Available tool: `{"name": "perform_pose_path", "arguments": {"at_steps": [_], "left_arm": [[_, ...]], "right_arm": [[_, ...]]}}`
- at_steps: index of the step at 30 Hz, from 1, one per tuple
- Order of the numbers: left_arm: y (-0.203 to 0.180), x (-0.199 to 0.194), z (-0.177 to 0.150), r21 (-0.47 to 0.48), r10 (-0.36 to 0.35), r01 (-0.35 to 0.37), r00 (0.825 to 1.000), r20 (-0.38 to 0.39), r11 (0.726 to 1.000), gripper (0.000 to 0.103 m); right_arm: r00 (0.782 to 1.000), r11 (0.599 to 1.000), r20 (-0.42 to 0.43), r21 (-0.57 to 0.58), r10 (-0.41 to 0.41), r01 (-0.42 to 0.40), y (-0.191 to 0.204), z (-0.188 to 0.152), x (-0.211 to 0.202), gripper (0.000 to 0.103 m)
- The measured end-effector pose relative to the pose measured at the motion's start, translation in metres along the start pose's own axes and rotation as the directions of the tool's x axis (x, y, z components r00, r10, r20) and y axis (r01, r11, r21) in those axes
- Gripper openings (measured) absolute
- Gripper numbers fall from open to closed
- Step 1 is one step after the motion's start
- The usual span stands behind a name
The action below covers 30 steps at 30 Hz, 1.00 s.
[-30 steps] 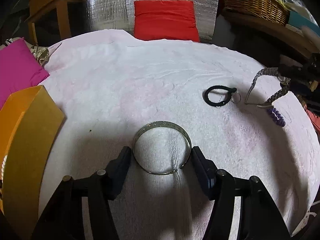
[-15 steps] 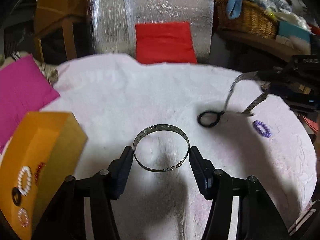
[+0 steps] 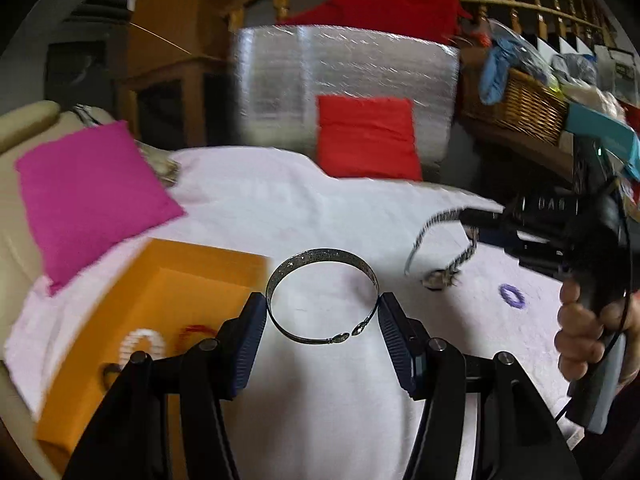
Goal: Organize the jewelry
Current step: 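Lift the bangle with the left tool and carry it over the box while the right tool carries the watch, then open the left tool to drop the bangle while the right tool drops the watch into the box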
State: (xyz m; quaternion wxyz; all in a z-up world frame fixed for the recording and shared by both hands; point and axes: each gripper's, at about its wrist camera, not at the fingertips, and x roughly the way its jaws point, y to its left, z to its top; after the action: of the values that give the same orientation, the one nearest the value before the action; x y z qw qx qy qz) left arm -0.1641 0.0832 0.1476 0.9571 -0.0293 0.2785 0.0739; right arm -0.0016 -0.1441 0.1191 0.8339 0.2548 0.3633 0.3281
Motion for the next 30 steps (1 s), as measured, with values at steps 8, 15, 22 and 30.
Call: {"name": "perform_pose_path", "arguments": {"at_steps": [8,15,22,30], "left_arm": [[0.090,-0.042,-0.016,-0.072,0.166,-0.170,0.984,-0.062,0.983,0.059],[0.132,-0.037,-0.060,-0.095,0.214,-0.235,0.958,-0.193,0.967,0.060],[0.153,-0.023,-0.094,-0.129,0.219,-0.272,0.921,-0.322,0.953,0.060],[0.170,-0.003,-0.116,-0.205,0.196,-0.314,0.871,-0.451,0.927,0.062]], "right_arm": [[0.992,0.992,-0.079,-0.072,0.102,-0.108,0.074,-0.034,0.045,0.023],[0.970,0.977,-0.191,-0.118,0.152,-0.177,0.131,-0.071,0.099,0.023],[0.912,0.955,-0.391,-0.204,0.120,-0.214,0.167,-0.118,0.149,0.023],[0.829,0.936,-0.551,-0.335,-0.102,-0.108,0.171,-0.167,0.189,0.029]]}}
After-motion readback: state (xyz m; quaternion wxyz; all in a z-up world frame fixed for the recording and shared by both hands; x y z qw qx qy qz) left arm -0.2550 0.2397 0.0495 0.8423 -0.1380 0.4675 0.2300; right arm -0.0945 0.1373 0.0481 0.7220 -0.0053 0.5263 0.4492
